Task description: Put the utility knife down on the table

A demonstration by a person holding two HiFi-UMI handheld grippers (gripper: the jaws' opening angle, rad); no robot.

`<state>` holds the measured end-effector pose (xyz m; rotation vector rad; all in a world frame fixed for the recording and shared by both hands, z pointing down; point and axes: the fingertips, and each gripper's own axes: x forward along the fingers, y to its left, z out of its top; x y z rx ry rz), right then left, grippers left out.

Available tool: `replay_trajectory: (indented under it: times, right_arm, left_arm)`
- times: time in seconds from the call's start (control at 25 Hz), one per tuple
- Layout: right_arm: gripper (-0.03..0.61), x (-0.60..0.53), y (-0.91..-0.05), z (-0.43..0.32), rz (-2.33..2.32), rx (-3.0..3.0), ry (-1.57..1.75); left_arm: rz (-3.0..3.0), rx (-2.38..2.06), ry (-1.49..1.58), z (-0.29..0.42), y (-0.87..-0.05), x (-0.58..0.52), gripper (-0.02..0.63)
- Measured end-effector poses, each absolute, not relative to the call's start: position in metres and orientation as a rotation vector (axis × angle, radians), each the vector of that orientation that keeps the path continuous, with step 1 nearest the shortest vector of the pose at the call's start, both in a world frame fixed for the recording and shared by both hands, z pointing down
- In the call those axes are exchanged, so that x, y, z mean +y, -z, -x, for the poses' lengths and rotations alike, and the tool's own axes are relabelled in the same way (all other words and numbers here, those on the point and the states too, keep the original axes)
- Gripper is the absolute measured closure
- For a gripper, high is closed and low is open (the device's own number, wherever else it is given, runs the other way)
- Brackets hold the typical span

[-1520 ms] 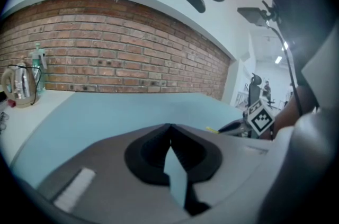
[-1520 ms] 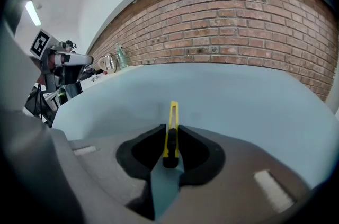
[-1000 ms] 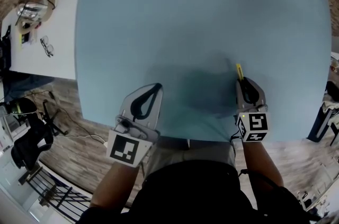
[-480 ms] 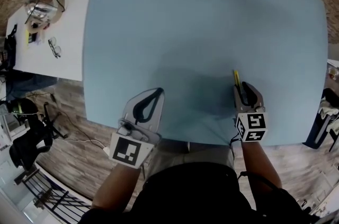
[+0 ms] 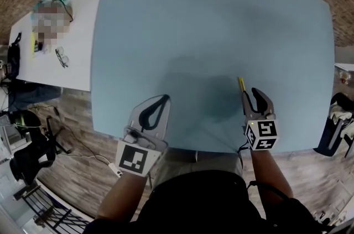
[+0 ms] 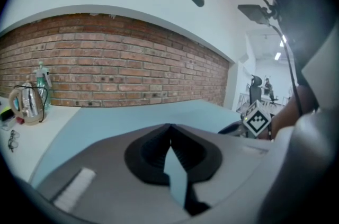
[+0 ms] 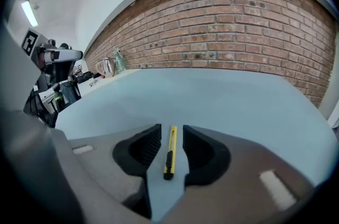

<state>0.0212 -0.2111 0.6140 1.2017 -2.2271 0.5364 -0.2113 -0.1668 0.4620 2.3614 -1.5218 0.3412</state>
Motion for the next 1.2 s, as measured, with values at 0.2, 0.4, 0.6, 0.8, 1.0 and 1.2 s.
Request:
replay_trajectory:
  times: [0.2,0.4,0.6,0.8,1.0,1.2]
  right_arm:
    - [0.446,-0.21,-0.595,-0.024,-1.259,-2.228,-0.519]
    - [0.446,-0.212,-0.57,-0.024,-1.33,-2.24,-0.486]
    - [0.446,-0.216,-0.545,-0.026,-1.367,-2.269,-0.435]
    - [0.446,-0.217,-0.515,-0.035,-1.413,-2.287,-0.373]
    - [0.446,-0.211,-0.485,-0.03,-1.417,-2.342,-0.343]
    - [0.446,-0.206,-0.447,-0.03,-1.44,-2.4,-0.217]
  left_arm:
    - [-2.398,-1.537,-0.306,0.22,-0.444,-0.169,0.629]
    - [-2.449,-1.527,-0.301,0.224,-0.432,-0.17,0.629]
    - [-2.51,-1.526,-0.28,0.226,-0.42,-0.174,0.629]
    - [-2.581,-1.544,-0.294,0.232,-0.405,-0.17,0.629]
    - [-2.607,-1.5,-0.271,0.229,-0.398,-0.157,0.629]
    - [-2.647,-1.476,-0.267,0.226,-0.389,-0.151,0.629]
